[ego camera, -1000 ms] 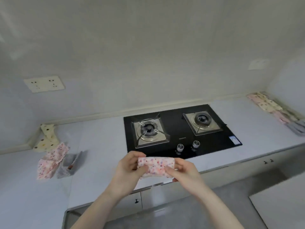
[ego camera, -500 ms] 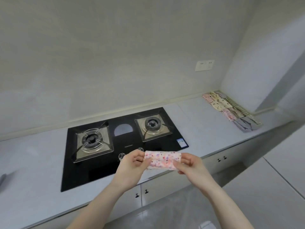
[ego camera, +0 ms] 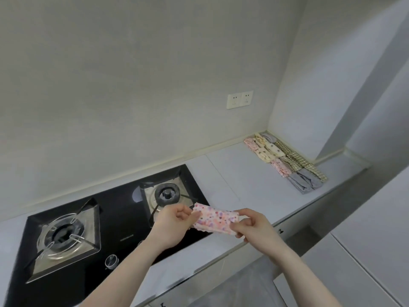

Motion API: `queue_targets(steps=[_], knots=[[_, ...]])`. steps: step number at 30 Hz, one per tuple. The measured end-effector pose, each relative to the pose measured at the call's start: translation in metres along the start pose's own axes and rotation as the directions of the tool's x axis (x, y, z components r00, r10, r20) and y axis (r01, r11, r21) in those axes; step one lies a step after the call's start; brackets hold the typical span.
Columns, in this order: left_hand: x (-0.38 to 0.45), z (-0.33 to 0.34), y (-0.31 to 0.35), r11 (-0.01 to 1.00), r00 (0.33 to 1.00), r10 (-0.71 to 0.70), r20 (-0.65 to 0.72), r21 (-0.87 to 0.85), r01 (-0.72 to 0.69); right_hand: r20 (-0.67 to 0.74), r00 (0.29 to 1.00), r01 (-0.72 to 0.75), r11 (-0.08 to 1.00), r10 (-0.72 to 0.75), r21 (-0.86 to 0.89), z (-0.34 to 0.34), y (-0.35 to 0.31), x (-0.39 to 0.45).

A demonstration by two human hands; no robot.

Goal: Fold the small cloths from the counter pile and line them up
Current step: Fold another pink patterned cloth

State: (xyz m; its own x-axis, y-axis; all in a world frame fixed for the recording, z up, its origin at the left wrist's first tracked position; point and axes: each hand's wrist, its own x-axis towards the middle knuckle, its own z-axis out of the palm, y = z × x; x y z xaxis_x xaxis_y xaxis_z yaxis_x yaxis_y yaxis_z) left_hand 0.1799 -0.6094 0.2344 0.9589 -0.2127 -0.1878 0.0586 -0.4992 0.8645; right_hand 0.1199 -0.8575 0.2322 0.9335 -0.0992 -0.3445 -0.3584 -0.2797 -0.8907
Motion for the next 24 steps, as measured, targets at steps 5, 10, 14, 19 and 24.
queue_targets(steps=[5,10,14,19,24], knots=[[0.091,0.043,0.014,0.995,0.99,0.03,0.135,0.086,-0.042,-0.084,0.991,-0.102,0.994,0.104,0.03,-0.047,0.02,0.051],[0.152,0.07,0.035,0.986,0.978,0.054,0.203,0.142,-0.084,-0.23,0.943,-0.184,0.952,0.242,0.246,-0.079,0.053,0.098],[0.192,0.07,0.041,0.977,0.974,0.03,0.225,0.2,-0.077,-0.244,0.907,-0.235,0.893,0.343,0.383,-0.103,0.067,0.157],[0.233,0.08,0.032,0.97,0.976,-0.058,0.208,0.241,0.006,-0.184,0.859,-0.324,0.786,0.478,0.527,-0.127,0.081,0.238],[0.277,0.107,0.035,0.969,0.983,-0.135,0.121,0.223,0.105,-0.15,0.836,-0.385,0.76,0.527,0.524,-0.168,0.091,0.324]])
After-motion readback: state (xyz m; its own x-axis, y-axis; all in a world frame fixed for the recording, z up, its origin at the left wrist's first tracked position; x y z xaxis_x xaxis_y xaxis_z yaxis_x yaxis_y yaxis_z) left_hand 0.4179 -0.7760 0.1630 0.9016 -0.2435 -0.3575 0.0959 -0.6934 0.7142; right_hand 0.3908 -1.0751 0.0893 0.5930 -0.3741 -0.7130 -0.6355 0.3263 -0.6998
